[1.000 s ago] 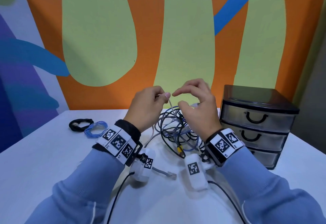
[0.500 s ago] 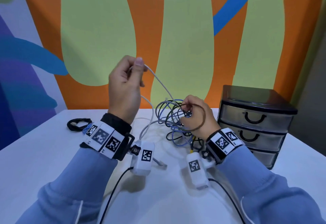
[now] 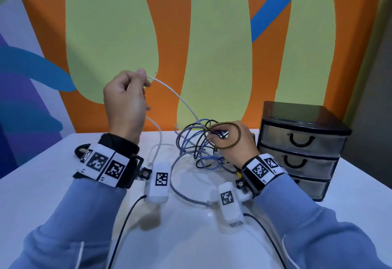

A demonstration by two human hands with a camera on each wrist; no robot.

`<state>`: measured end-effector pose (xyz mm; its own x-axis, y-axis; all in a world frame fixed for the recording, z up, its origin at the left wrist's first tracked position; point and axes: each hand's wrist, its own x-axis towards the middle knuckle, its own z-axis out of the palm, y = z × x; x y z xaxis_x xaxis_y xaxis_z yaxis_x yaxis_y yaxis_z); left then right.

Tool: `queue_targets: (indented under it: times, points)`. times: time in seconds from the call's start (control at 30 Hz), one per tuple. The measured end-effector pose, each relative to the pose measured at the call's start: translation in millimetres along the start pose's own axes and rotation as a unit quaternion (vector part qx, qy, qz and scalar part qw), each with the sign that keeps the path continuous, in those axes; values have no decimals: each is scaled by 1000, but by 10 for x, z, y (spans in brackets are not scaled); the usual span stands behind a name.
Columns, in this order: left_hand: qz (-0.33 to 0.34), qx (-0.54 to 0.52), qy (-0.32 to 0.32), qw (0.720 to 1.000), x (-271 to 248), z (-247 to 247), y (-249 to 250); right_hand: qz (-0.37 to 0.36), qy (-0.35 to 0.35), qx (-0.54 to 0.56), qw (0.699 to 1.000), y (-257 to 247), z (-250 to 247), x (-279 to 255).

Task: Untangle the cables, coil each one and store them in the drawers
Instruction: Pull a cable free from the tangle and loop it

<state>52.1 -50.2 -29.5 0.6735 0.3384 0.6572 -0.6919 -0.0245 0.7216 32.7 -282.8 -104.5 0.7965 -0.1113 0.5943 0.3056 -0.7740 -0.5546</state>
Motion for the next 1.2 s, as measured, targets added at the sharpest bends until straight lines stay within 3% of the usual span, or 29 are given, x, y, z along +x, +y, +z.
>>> queue_targets:
  times: [0.13,0.27,0.37,0.43,0.53,0.6,0.67,0.77,0.9,1.2]
  points:
    - [-32,164,-19,986,63,-123,-133,3,38,23,999,-28,-19,-16]
    - [80,243,-20,966,-28,-54,-34,-11,30,12,999,11,32,10]
    - [178,218,-104,954,-159,49,79,-16,23,-4,1000,59,78,37]
    - [215,220,-219,926,-253,98,98,-16,15,-10,1000,79,100,51]
    - [207,326,-351,853,-328,162,38,-22,-8,-17,1000,75,118,53]
    - [184,411,-382,807,-349,181,-34,-27,-15,-23,999,64,115,53]
    - [170,442,-386,791,-355,187,-79,-22,-24,-33,999,53,102,43]
    - [167,427,-369,809,-341,189,-84,-21,-38,-37,998,45,83,29]
    - [214,411,-324,825,-337,194,-65,-10,-28,-38,999,19,97,19]
    - [236,204,-320,895,-361,188,-31,35,10,-14,999,-104,77,10]
